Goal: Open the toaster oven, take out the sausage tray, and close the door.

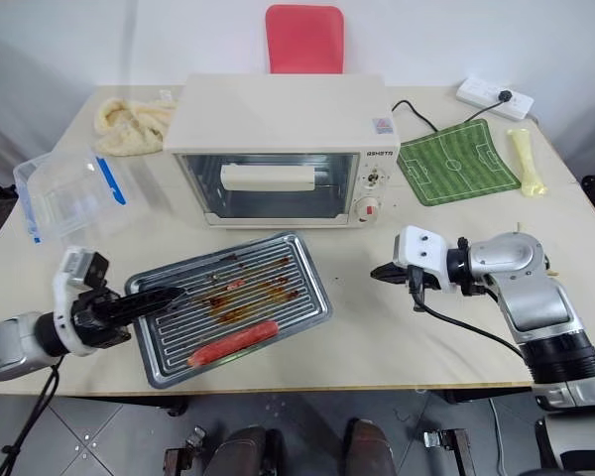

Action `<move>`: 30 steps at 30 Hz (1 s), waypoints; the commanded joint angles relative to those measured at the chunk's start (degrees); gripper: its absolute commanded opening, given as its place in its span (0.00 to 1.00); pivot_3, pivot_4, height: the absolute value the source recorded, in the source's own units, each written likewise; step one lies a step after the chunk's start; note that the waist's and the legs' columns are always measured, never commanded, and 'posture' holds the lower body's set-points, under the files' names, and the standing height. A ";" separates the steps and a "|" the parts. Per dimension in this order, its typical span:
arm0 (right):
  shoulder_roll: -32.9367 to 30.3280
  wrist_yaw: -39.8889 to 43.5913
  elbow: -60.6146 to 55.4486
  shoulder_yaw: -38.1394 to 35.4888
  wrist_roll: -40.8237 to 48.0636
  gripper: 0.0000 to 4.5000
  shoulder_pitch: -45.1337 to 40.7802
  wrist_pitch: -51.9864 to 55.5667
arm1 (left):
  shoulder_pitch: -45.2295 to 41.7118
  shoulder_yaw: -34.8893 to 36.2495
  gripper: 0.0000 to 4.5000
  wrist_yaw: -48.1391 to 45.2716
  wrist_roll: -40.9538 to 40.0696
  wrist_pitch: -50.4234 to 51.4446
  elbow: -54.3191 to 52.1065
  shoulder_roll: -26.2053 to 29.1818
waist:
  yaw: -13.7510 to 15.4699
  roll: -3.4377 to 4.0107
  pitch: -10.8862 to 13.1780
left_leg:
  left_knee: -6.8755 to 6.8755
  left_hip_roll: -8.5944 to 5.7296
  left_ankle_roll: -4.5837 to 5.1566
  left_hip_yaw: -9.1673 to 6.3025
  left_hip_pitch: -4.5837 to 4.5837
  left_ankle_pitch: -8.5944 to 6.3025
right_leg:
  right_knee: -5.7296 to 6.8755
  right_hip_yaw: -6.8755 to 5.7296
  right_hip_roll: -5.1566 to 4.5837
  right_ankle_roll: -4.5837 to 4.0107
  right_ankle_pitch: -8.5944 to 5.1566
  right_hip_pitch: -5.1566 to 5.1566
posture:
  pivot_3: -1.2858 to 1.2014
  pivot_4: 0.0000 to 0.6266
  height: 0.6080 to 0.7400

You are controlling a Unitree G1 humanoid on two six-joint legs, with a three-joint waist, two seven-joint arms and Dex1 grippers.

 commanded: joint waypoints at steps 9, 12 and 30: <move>-7.39 -0.24 -9.37 -6.29 4.50 0.15 5.33 9.33 | -17.87 -12.01 0.00 0.70 8.34 9.45 16.44 -9.10 | 0.26 -0.05 0.02 | 0.21 -0.05 -0.01 -0.06 0.00 0.01 | 0.23 0.00 0.01 0.06 0.03 0.03 | 0.52 0.24 1.00; -8.55 0.00 -11.73 -8.41 7.04 0.37 6.29 12.04 | -20.61 -12.59 0.00 -2.41 15.14 11.79 18.84 -11.28 | 0.26 -0.06 0.03 | 0.22 -0.05 -0.01 -0.05 0.00 0.01 | 0.23 0.01 0.02 0.06 0.03 0.03 | 0.52 0.24 1.00; -9.97 -5.73 -13.38 -12.46 7.43 1.00 9.39 12.17 | -35.21 -20.95 0.04 -31.82 57.34 7.96 32.43 -17.88 | 1.87 -0.08 0.04 | 0.33 -0.10 0.06 0.58 0.08 0.18 | 0.18 0.14 0.03 0.06 0.03 0.15 | 0.52 0.24 1.00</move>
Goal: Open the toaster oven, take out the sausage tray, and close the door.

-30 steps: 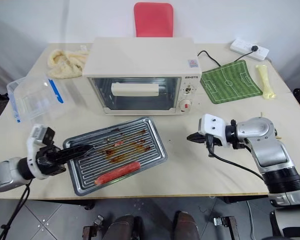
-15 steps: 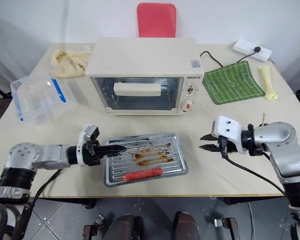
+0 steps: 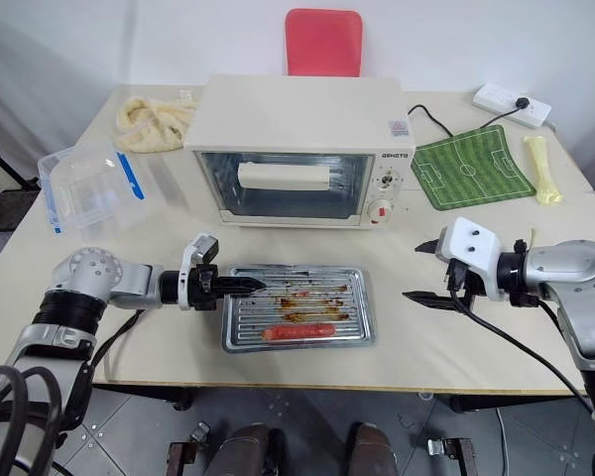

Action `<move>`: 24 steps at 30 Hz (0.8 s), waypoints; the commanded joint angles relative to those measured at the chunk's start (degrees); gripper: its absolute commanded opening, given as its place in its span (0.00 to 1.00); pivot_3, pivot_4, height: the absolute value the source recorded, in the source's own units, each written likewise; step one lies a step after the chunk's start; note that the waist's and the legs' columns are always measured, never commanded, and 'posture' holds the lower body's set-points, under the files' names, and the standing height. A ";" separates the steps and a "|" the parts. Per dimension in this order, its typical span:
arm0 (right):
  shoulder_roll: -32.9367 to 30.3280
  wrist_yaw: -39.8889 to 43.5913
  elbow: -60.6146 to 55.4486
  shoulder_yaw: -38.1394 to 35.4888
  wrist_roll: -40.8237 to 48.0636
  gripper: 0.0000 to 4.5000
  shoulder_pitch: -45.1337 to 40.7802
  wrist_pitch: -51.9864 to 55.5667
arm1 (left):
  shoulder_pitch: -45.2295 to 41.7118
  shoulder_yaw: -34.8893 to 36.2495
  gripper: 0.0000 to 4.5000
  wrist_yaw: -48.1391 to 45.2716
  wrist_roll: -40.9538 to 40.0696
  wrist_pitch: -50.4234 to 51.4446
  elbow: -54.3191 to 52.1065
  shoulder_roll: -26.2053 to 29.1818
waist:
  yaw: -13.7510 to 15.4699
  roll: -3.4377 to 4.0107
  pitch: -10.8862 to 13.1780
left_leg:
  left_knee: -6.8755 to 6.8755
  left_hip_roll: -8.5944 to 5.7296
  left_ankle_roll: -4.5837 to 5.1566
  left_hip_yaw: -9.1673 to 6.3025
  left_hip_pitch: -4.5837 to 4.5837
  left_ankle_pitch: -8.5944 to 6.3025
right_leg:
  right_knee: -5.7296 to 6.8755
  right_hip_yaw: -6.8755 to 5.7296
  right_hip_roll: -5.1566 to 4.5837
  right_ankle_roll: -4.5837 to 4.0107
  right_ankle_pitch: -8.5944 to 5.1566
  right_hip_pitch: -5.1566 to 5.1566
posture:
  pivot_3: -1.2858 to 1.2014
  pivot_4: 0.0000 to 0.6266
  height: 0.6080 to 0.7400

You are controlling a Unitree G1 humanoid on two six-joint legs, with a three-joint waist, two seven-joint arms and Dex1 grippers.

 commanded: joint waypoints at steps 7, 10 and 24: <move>-0.67 -1.00 -0.83 -1.43 0.39 1.00 -0.54 -1.38 | -1.97 -1.19 0.46 -10.02 14.15 -4.59 5.61 -0.32 | -0.40 0.00 0.00 | 0.00 0.02 0.00 0.03 0.01 0.01 | 0.09 0.03 0.00 0.00 0.00 -0.06 | 0.52 0.24 1.00; -0.52 -0.81 -0.38 -0.97 0.33 1.00 -1.09 -1.79 | -2.39 -0.27 0.63 -11.23 16.39 -5.08 5.61 0.76 | -0.49 0.00 0.00 | 0.00 0.04 0.00 0.03 0.01 0.01 | 0.13 0.03 0.00 0.00 0.00 -0.09 | 0.52 0.24 1.00; 2.27 2.19 7.87 5.23 -2.16 1.00 -9.07 -8.17 | 11.13 12.83 0.99 -20.47 23.22 -37.14 -14.09 11.93 | -2.26 -0.17 0.11 | -0.09 0.13 -0.05 0.08 -0.10 -0.02 | 0.23 0.05 0.00 0.00 0.00 -0.33 | 0.52 0.24 1.00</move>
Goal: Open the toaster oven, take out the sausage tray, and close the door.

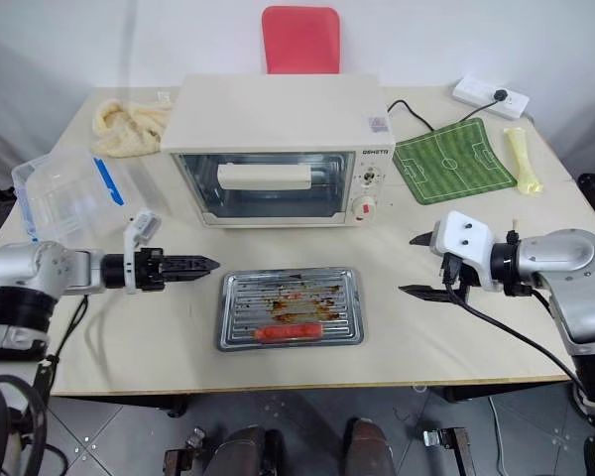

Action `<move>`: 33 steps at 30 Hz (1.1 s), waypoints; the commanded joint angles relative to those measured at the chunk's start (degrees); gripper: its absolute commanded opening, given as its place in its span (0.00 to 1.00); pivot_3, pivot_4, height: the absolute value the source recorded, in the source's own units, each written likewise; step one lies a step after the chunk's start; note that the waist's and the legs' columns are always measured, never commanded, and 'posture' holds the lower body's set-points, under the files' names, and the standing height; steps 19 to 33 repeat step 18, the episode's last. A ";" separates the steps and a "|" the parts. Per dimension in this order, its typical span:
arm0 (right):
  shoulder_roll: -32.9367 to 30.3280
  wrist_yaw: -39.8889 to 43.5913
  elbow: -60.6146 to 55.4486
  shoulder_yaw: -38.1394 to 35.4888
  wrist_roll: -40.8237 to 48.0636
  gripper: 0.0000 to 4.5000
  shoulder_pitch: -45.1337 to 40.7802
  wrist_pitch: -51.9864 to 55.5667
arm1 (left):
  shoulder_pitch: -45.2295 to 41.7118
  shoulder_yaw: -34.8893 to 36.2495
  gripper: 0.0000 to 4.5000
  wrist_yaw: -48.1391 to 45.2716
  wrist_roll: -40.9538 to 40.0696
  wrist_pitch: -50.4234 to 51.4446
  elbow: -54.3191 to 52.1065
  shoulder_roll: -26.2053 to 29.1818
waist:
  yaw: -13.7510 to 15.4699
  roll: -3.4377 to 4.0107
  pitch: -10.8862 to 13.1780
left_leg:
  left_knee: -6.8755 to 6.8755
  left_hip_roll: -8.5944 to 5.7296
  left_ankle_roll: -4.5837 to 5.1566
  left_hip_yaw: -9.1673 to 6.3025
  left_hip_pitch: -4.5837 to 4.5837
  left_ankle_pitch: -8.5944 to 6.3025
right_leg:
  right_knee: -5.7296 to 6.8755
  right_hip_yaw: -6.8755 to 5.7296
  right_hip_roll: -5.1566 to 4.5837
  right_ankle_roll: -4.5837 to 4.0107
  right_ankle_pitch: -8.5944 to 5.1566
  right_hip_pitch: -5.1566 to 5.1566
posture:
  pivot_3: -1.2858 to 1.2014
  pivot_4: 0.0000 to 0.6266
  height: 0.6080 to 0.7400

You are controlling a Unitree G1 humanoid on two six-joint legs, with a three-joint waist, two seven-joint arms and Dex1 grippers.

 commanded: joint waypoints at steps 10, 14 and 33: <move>2.64 -1.80 6.39 -5.07 0.08 1.00 8.50 -13.28 | 24.41 14.67 0.99 -5.17 13.20 -54.90 -12.49 -1.87 | 0.69 -0.07 0.03 | 0.04 -0.07 0.12 -0.04 -0.06 -0.11 | -0.05 -0.23 -0.18 0.07 0.04 0.04 | 0.52 0.24 1.00; 4.91 -5.06 6.96 -7.43 1.49 1.00 10.94 -14.12 | 25.51 15.24 0.99 -2.60 15.07 -55.71 -11.03 -2.35 | 0.47 -0.07 0.04 | 0.06 -0.04 0.12 0.04 -0.04 -0.10 | -0.05 -0.26 -0.17 0.05 0.03 0.04 | 0.52 0.24 1.00; 7.20 -10.13 3.07 -9.74 1.38 1.00 15.80 -12.56 | 25.20 19.49 0.99 3.68 8.36 -46.03 -16.07 -5.92 | 0.48 -0.07 0.04 | 0.06 0.07 0.13 -0.08 0.03 -0.10 | 0.04 -0.21 -0.19 0.05 0.04 0.06 | 0.52 0.24 1.00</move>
